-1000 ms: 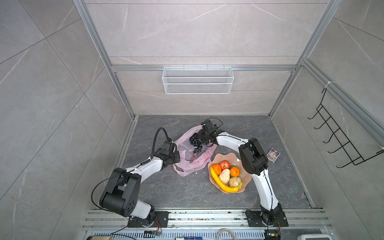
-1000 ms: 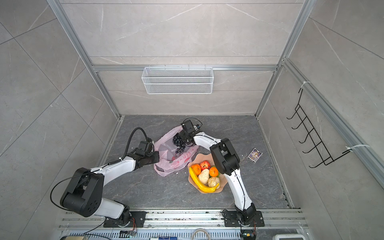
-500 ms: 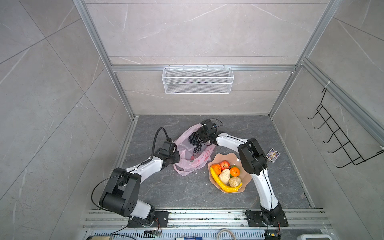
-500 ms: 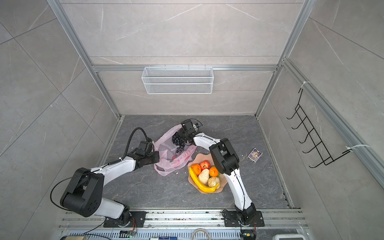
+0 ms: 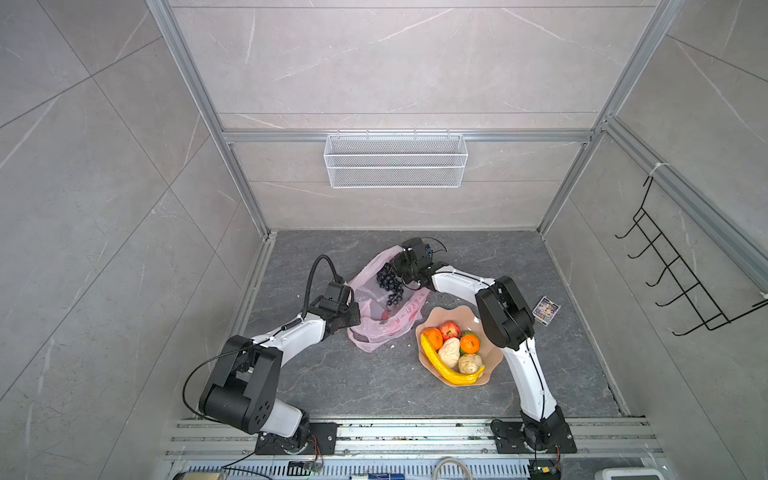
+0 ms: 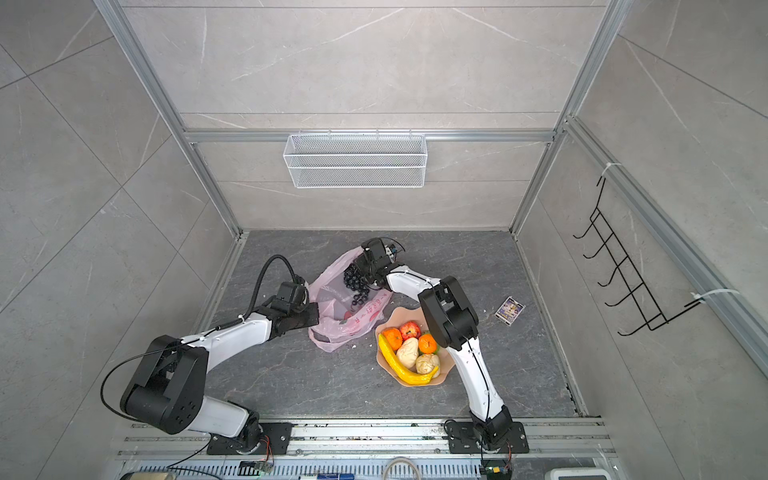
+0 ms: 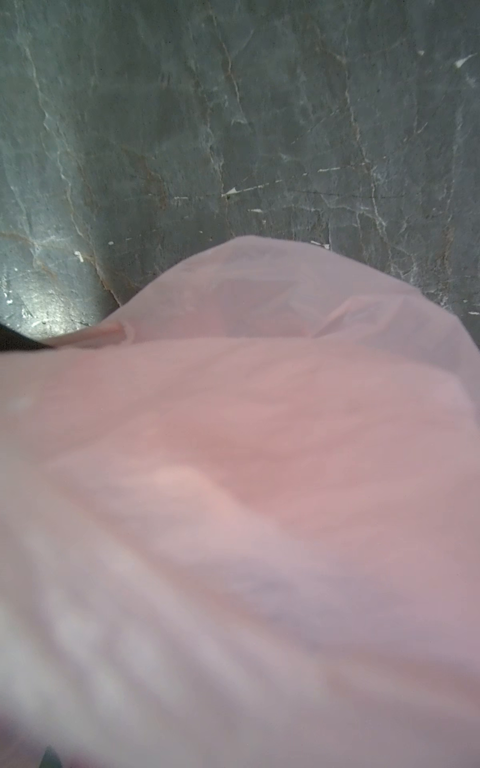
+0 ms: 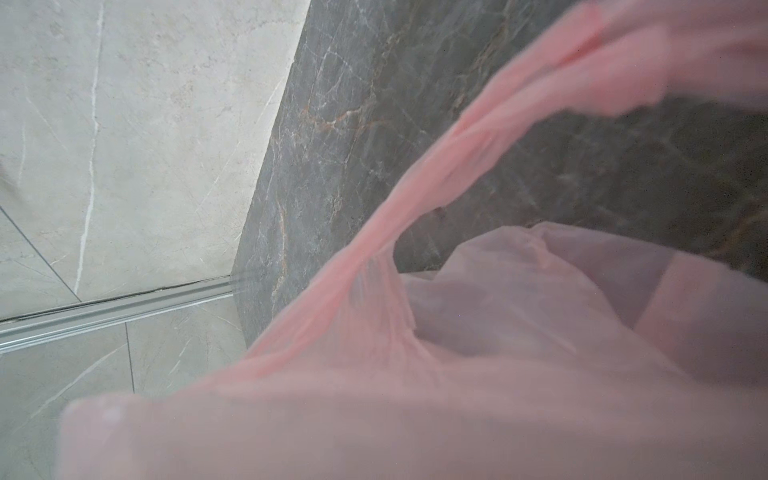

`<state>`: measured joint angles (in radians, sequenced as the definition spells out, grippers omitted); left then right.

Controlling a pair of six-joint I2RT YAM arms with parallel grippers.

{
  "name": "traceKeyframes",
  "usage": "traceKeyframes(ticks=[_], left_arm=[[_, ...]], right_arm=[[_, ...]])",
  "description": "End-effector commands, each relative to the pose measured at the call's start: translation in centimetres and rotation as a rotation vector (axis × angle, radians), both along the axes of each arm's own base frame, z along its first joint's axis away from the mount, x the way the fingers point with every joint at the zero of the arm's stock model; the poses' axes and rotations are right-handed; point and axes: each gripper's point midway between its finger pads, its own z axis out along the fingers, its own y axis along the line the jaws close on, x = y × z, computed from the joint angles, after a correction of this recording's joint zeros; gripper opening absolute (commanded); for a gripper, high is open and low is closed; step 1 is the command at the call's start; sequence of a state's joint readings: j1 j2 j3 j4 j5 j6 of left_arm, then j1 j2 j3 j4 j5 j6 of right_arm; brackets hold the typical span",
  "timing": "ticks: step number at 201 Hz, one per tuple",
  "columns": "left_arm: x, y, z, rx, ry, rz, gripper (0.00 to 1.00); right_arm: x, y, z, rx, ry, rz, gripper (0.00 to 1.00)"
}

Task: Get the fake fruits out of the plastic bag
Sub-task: 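Grasp the black grape bunch with the right gripper inside the bag, then lift the black grapes up out of the bag with the right gripper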

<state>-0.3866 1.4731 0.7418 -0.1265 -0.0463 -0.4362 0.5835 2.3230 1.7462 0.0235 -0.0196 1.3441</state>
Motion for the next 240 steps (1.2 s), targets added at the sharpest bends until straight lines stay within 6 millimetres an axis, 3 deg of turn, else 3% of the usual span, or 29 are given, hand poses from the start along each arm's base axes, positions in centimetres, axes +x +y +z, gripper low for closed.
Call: traceKeyframes(ticks=[1, 53, 134, 240], left_arm=[[0.7, -0.5, 0.8, -0.004, -0.032, -0.020, 0.02], [0.8, -0.3, 0.8, 0.003, -0.034, -0.010, 0.02], [0.7, 0.2, 0.7, 0.018, -0.032, 0.011, 0.02], [0.7, 0.2, 0.5, 0.019, -0.029, 0.016, 0.02]], right_arm=[[-0.4, 0.3, 1.1, -0.036, -0.039, 0.034, 0.00], [-1.4, 1.3, 5.0, -0.124, -0.124, 0.143, 0.00], [-5.0, 1.5, 10.0, -0.295, -0.234, 0.288, 0.00], [-9.8, 0.7, 13.7, -0.310, -0.294, 0.452, 0.00]])
